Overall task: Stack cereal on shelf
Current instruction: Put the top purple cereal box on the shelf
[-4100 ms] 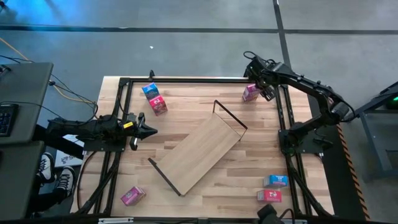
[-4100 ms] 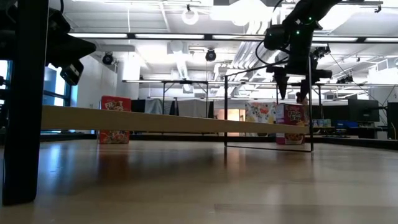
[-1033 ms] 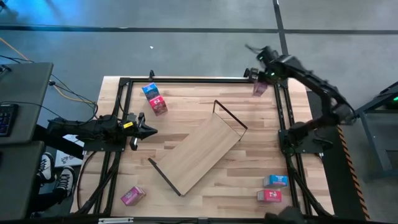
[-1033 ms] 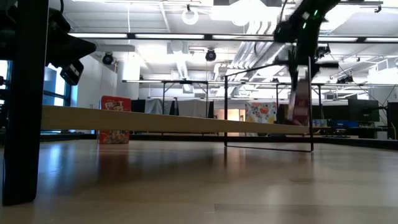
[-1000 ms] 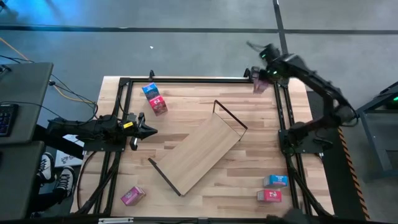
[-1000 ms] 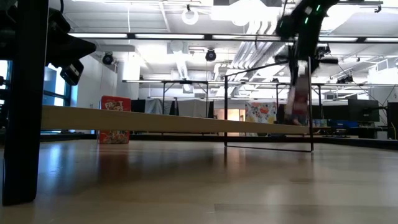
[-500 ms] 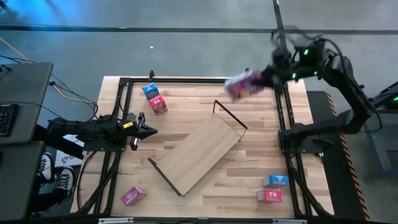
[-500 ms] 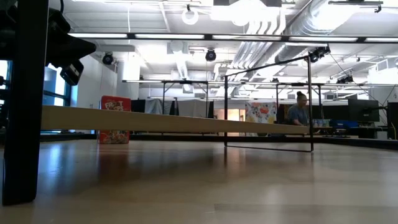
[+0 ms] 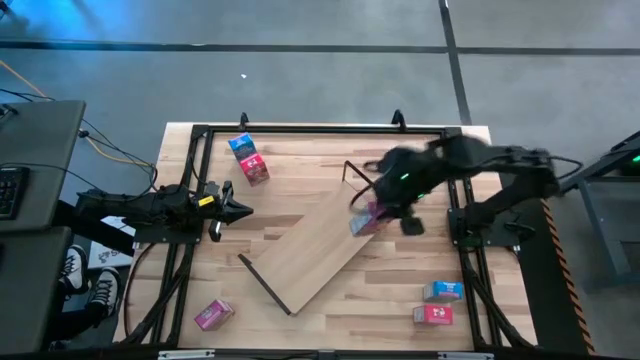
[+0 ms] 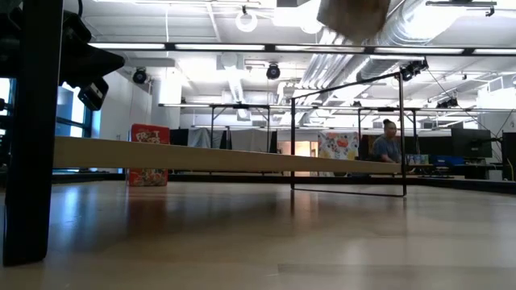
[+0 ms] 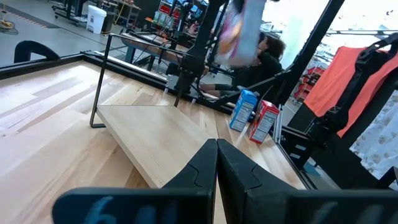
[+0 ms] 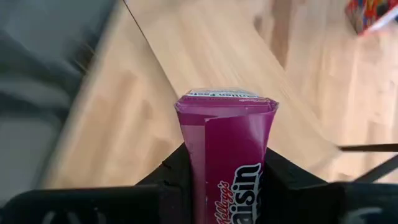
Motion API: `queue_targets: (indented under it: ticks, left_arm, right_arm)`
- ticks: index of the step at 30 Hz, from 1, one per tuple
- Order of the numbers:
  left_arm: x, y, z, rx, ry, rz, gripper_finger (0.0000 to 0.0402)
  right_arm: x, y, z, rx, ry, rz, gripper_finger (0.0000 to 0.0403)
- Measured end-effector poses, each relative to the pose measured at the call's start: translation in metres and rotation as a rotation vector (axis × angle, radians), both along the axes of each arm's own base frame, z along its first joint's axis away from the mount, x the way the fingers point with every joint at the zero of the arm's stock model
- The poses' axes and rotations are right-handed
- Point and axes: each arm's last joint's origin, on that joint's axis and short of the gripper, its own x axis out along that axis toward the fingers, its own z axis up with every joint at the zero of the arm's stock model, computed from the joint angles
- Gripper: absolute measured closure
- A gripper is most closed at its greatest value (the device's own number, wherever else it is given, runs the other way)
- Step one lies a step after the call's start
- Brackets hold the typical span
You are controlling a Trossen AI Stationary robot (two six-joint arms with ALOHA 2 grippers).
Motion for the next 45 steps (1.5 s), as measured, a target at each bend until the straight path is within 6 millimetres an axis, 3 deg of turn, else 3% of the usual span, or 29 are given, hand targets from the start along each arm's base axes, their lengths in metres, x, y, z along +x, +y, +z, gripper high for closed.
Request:
queue_targets:
  ticks: [5,9,13,19,30,45]
  left_arm:
    - [0.0,0.0,0.0,0.0,0.0,0.0,0.0398]
    - [0.0,0.0,0.0,0.0,0.0,0.0,0.0398]
    - [0.0,0.0,0.0,0.0,0.0,0.0,0.0398]
    - [0.0,0.0,0.0,0.0,0.0,0.0,0.0398]
    - [0.0,0.0,0.0,0.0,0.0,0.0,0.0398]
    - [0.0,0.0,0.0,0.0,0.0,0.0,0.0398]
  right_arm:
    - [0.035,0.005,-0.037,-0.205,0.132,0.123,0.0312]
    - [0.06,0.007,-0.067,-0.247,0.225,0.212,0.0312]
    - [0.077,0.008,-0.095,-0.271,0.316,0.288,0.0312]
    - [0.092,0.008,-0.12,-0.312,0.386,0.317,0.0312]
    - [0.089,0.01,-0.123,-0.341,0.433,0.404,0.0307]
    - [0.086,0.009,-0.118,-0.373,0.43,0.37,0.0173]
